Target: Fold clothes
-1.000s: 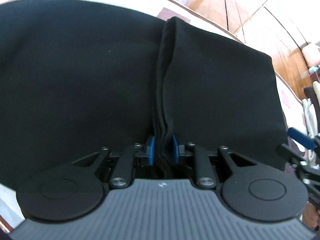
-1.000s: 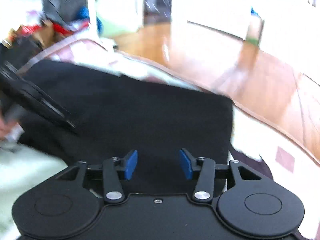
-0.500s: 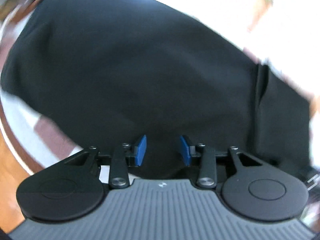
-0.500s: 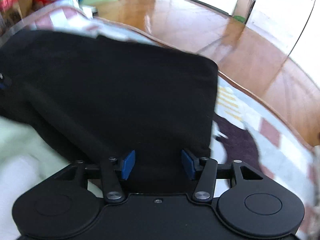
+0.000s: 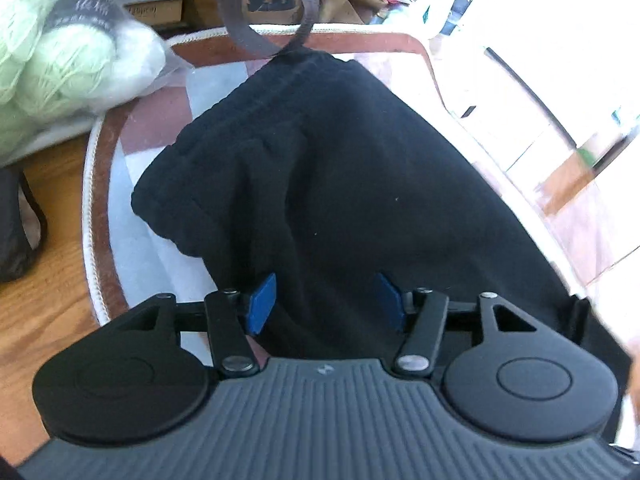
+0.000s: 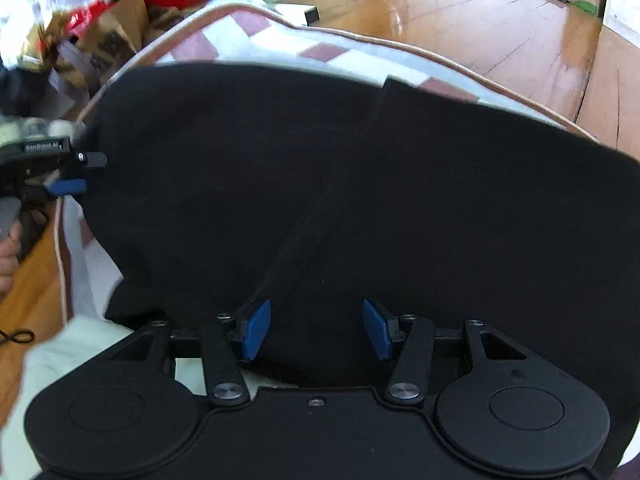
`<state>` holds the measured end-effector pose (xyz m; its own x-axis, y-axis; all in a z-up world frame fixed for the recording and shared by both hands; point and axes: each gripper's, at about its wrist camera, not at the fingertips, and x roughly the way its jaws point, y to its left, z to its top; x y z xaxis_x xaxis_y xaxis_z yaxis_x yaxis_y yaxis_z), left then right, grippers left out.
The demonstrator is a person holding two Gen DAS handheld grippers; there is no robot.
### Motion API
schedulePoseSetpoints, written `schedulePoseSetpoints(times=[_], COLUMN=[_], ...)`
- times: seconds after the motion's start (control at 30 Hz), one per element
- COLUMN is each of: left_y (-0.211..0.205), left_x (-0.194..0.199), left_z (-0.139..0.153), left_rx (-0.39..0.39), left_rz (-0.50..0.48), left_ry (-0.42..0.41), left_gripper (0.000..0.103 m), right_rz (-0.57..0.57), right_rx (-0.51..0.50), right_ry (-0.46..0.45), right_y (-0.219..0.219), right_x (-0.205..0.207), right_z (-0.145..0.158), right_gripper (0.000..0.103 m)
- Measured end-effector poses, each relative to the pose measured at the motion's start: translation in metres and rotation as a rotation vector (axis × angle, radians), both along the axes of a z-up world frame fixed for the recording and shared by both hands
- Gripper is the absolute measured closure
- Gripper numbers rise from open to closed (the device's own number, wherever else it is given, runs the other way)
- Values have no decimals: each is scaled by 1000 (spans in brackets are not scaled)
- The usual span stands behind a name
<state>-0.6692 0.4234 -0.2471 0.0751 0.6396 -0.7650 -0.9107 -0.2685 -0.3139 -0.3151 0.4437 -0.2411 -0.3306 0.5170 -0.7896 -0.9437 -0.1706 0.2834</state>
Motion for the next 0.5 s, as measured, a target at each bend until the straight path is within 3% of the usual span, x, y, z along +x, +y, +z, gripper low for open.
schedulePoseSetpoints(times=[0.07, 0.17, 0.27, 0.3, 0.43, 0.5], left_y=[57, 47, 39, 41, 50, 61], left_x=[-10, -27, -41, -46, -58, -57], left_z=[-18, -14, -9, -13, -30, -43], left_rx=[2, 116, 161, 148, 46, 22], left_rz=[25, 75, 123, 134, 167, 159], left_ry=[5, -93, -121, -114, -68, -91], left_gripper=[48, 43, 26, 22, 22, 22], right_rz=[-13, -18, -15, -16, -34, -36], right_rx=[-42, -76, -61, -56, -42, -40], right_ry=[9, 19, 16, 18, 73, 95], right_y=[1, -1, -6, -8, -6, -7], right_x=[-4, -4, -3, -2, 9, 13], right_z=[-7, -10, -11, -11, -11, -9], right_gripper=[46, 46, 46, 45, 45, 45])
